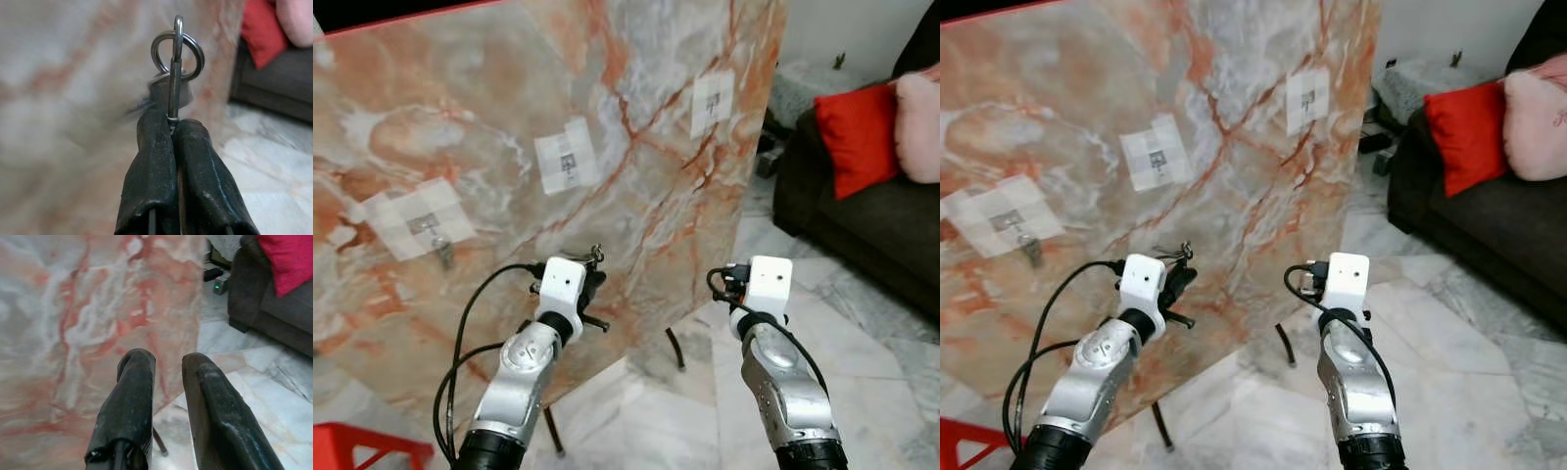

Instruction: Hang keys on a hook

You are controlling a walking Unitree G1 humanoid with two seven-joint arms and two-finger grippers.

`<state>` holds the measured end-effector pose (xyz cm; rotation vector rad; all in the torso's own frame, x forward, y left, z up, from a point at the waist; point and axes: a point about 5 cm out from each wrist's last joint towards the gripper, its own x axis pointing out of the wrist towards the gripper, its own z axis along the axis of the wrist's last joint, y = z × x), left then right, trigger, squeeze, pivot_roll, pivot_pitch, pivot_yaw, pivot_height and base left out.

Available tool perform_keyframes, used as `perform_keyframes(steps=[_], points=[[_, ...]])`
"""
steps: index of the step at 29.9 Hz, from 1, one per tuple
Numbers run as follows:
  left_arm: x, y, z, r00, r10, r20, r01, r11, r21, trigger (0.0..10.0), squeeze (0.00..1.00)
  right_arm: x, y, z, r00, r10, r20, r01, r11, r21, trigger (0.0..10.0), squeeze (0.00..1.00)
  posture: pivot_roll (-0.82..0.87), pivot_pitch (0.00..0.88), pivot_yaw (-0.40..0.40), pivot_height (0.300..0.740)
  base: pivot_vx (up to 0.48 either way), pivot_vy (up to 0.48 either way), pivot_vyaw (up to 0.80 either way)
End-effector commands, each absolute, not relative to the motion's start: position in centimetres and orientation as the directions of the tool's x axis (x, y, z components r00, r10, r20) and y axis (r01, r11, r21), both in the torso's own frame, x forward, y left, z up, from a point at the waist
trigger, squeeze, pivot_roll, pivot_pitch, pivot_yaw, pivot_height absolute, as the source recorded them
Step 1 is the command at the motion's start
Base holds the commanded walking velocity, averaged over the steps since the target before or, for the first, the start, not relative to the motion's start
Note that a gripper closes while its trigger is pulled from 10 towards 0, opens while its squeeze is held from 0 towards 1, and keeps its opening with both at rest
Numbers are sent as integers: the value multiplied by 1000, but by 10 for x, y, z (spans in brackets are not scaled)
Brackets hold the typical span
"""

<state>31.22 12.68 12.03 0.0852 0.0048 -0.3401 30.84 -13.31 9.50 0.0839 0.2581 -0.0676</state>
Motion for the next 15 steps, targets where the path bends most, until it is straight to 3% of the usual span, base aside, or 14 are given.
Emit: perform_keyframes(steps=[1, 7, 15], points=[[313, 136, 126, 953, -303, -8, 302, 948, 103, 10000, 0, 310, -123, 98, 967, -24, -253, 45, 996, 80, 10000, 0, 81, 40, 16, 740, 319, 0, 0], [315, 135, 135, 954, -299, 20, 295, 950, 101, 10000, 0, 310, -123, 98, 967, -22, -252, 45, 995, 84, 10000, 0, 83, 42, 15, 740, 319, 0, 0], [314, 136, 140, 957, -287, 52, 282, 956, 82, 10000, 0, 304, -128, 80, 948, -24, -316, 44, 997, 57, 10000, 0, 82, 42, 16, 740, 0, 0, 0]])
